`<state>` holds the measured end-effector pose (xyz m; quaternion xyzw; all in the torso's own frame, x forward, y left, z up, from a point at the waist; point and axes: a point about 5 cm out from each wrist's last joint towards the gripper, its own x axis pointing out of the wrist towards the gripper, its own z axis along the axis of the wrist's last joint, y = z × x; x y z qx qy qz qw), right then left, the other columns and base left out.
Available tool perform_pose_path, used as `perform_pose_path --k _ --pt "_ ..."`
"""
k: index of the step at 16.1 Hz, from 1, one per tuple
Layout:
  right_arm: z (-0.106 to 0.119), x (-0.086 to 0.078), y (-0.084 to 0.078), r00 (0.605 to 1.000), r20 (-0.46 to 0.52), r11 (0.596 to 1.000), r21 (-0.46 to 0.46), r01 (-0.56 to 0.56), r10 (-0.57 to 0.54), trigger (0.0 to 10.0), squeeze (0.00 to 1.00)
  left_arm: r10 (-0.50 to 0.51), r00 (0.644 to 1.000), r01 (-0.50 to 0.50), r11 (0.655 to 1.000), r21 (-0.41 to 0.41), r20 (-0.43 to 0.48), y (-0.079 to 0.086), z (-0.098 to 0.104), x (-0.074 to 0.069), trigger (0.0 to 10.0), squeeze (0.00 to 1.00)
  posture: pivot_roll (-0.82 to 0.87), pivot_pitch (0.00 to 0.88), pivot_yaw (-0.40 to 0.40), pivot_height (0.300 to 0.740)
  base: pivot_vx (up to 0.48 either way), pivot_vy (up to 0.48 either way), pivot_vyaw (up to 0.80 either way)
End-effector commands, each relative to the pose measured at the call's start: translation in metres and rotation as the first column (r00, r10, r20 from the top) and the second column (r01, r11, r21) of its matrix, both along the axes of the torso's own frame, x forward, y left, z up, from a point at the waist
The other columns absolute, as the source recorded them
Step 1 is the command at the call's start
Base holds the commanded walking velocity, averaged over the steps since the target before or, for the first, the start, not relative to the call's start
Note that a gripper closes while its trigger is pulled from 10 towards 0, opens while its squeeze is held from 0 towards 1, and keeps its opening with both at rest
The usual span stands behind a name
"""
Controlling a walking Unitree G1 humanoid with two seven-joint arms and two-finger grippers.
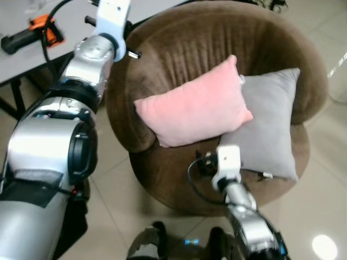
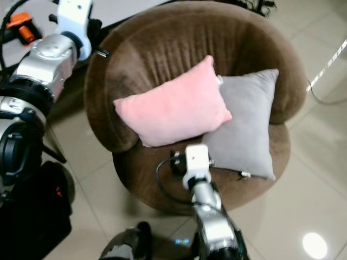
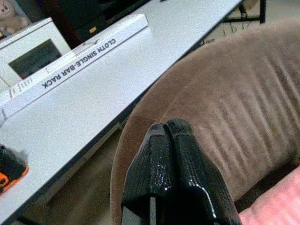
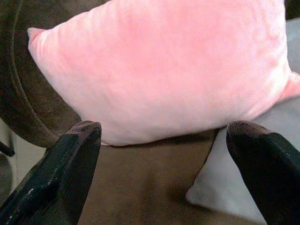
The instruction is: Move the pillow to the sofa from floor
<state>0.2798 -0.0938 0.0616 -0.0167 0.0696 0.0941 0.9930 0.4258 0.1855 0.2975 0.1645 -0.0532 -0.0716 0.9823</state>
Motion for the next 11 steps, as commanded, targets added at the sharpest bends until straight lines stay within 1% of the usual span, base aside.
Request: perform_pose_path --k 1,2,3,4,5,6,7,8,9,10,11 --pt "-0.007 -0.001 -0.001 0.999 -0.028 1.000 0.004 -0.015 0.015 10.0 0.00 0.015 0.999 -0.016 1.000 -0.020 -0.040 0.023 -0.019 -0.005 10.0 0.00 0.15 0.156 0.041 0.740 0.000 0.000 0.00" --pt "-0.006 0.003 -0.003 0.999 -0.029 1.000 0.002 -0.021 0.021 10.0 0.00 0.039 0.997 -0.041 0.999 -0.034 -0.066 0.039 -0.034 -0.010 10.0 0.00 0.18 0.155 0.009 0.740 0.000 0.000 0.00" --pt "-0.006 0.007 -0.005 0.999 -0.031 0.999 -0.009 -0.038 0.037 10.0 0.00 0.057 0.992 -0.066 0.995 -0.076 -0.112 0.060 -0.060 -0.020 10.0 0.00 0.19 0.158 -0.013 0.740 0.000 0.000 0.00" --pt "-0.006 0.010 -0.007 0.998 -0.033 0.998 -0.020 -0.052 0.051 10.0 0.00 0.080 0.986 -0.099 0.987 -0.124 -0.146 0.076 -0.079 -0.029 10.0 0.00 0.21 0.159 -0.032 0.740 0.000 0.000 0.00" --pt "-0.007 0.012 -0.010 0.997 -0.037 0.997 -0.033 -0.064 0.062 10.0 0.00 0.109 0.977 -0.140 0.976 -0.167 -0.181 0.084 -0.100 -0.037 10.0 0.00 0.22 0.161 -0.044 0.740 0.000 0.000 0.00" --pt "-0.011 0.012 -0.014 0.996 -0.047 0.996 -0.049 -0.073 0.071 10.0 0.00 0.129 0.961 -0.185 0.957 -0.225 -0.244 0.090 -0.136 -0.055 10.0 0.00 0.22 0.163 -0.056 0.740 0.000 0.000 0.00" --pt "-0.014 0.012 -0.017 0.996 -0.058 0.996 -0.056 -0.070 0.067 10.0 0.00 0.114 0.948 -0.183 0.958 -0.219 -0.296 0.088 -0.166 -0.073 10.0 0.00 0.22 0.164 -0.063 0.740 0.000 0.000 0.00" --pt "-0.015 0.011 -0.019 0.996 -0.064 0.996 -0.056 -0.066 0.062 10.0 0.00 0.108 0.942 -0.186 0.956 -0.229 -0.317 0.085 -0.177 -0.081 10.0 0.00 0.22 0.162 -0.069 0.740 0.000 0.000 0.00" --pt "-0.017 0.010 -0.021 0.996 -0.072 0.997 -0.049 -0.060 0.057 10.0 0.00 0.115 0.925 -0.216 0.943 -0.251 -0.362 0.079 -0.197 -0.095 10.0 0.00 0.22 0.156 -0.077 0.740 0.000 0.000 0.00" --pt "-0.017 0.009 -0.023 0.996 -0.072 0.998 -0.032 -0.053 0.051 10.0 0.00 0.100 0.906 -0.234 0.928 -0.289 -0.412 0.066 -0.216 -0.107 10.0 0.00 0.22 0.150 -0.083 0.740 0.000 0.000 0.00" --pt "-0.017 0.005 -0.026 0.997 -0.070 0.999 -0.002 -0.043 0.043 10.0 0.00 -0.011 0.885 -0.160 0.931 -0.328 -0.465 0.033 -0.243 -0.132 10.0 0.00 0.20 0.139 -0.088 0.740 0.000 0.000 0.00"
